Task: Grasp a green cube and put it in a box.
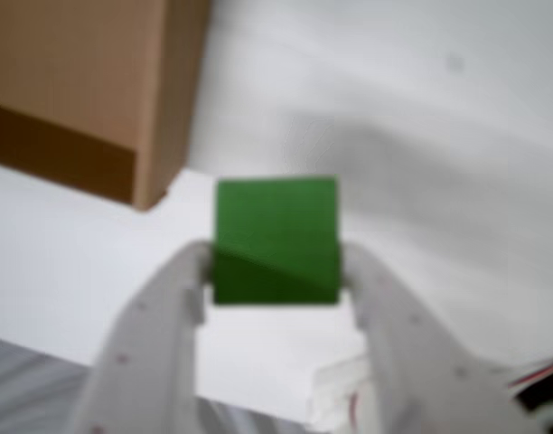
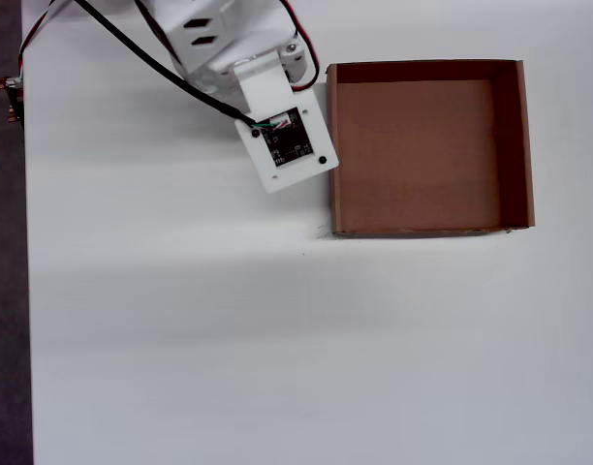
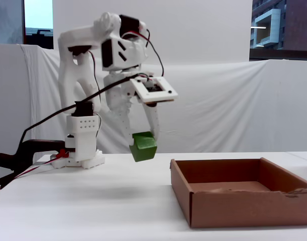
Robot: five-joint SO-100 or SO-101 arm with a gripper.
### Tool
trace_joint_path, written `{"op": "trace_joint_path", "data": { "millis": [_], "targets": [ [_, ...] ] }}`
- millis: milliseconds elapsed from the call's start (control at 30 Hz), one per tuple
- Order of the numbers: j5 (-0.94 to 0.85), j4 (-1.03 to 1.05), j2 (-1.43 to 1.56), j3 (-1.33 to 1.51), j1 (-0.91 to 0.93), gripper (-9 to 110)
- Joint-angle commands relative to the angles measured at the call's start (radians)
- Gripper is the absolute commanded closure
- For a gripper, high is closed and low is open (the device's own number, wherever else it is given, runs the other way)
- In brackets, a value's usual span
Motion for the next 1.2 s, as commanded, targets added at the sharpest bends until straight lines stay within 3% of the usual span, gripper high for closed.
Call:
{"op": "trace_joint_path", "data": {
  "millis": [0, 767, 1167],
  "targets": [
    [0.002, 0.020, -0.008, -0.120, -0.012, 86],
    [0.072, 0.112, -0.426, -0.603, -0.158, 86],
    [0.114, 0.118, -0.472, -0.615, -0.275, 86]
  ]
}}
